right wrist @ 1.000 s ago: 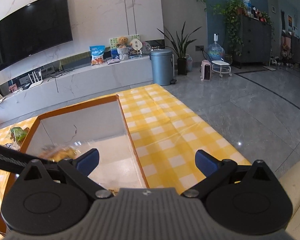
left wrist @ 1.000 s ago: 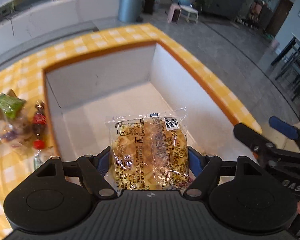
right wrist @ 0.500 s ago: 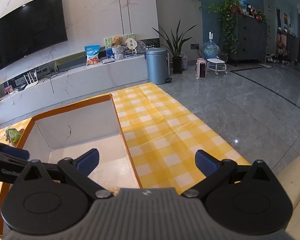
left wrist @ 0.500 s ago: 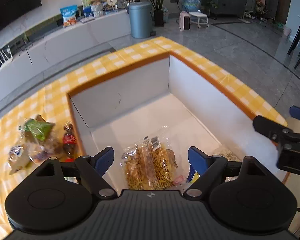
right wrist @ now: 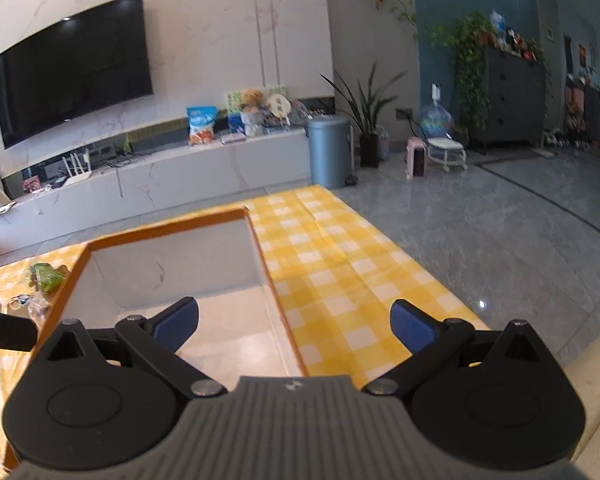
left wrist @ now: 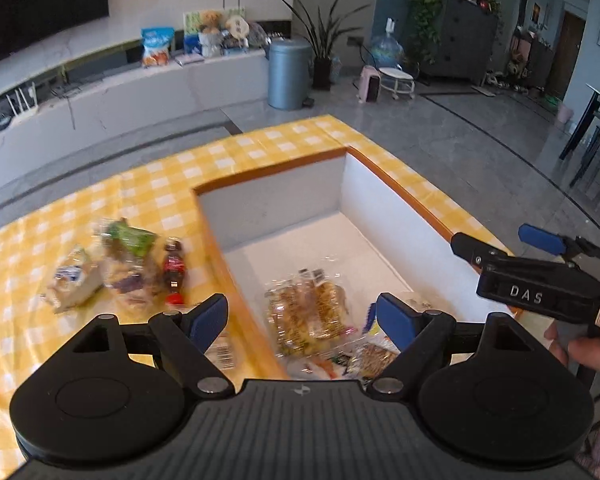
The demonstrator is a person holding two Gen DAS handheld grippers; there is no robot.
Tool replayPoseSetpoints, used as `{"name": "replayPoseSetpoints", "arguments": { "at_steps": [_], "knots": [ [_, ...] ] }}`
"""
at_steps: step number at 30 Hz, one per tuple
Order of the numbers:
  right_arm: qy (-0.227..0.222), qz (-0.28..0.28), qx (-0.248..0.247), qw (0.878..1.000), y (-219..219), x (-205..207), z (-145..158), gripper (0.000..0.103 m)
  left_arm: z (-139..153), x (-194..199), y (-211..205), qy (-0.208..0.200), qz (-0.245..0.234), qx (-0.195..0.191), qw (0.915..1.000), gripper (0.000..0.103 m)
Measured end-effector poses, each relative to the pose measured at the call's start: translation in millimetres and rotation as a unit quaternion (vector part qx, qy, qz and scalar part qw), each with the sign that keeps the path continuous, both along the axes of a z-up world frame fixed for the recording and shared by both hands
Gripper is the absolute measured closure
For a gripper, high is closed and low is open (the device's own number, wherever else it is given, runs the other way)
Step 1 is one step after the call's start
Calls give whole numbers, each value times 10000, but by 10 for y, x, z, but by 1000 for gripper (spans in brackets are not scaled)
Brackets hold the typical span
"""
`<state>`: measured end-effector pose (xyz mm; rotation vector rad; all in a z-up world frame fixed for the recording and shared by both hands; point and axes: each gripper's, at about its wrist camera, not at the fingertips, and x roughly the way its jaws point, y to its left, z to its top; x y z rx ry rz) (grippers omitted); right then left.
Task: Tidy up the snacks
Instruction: 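Withdraw both open tools from the box back over the snacks on the table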
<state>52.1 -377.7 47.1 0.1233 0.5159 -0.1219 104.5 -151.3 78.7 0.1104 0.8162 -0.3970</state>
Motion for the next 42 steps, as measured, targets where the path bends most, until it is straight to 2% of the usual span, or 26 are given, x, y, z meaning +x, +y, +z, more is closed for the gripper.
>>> {"name": "replayPoseSetpoints", "arguments": {
  "at_steps": [3,7,15,21,28,31,32,34,38,40,42],
  "knots": [
    [-187,205,11,9996,90,-63,93,3,61,-87,140,-93,18,51,9999,5],
    [-173,515,120,9985,199,-97,180,3,97,-163,359,-165,233,88,9996,5],
    [-148,911,193,9955,624,-144,313,3,48,-209,916,20,742,19,9972,5],
    [-181,1301,195,9911,1076,-188,429,3,20,-226,1261,-199,1204,320,9920,5],
    [-169,1518,189,9881,1622,-97,523,4,-107,-188,1657,-77,1704,343,9847,5],
    [-204,1619,250,9863,1850,-87,520,6,-175,-201,1850,-28,1813,313,9829,5],
    [-279,1647,262,9856,1935,-103,512,12,-202,-206,1923,-14,1829,282,9827,5],
    [-317,1695,290,9846,2095,-115,482,14,-273,-213,2082,-8,1925,187,9811,5],
    [27,1768,277,9839,2401,-10,293,20,-404,-222,2385,-137,2433,-73,9698,5],
    [228,1730,122,9846,2543,59,151,26,-468,-225,2498,-135,2421,-252,9698,5],
    [388,1610,-82,9862,2664,124,-14,27,-535,-241,2576,-33,2427,-344,9695,5]
  ]
}}
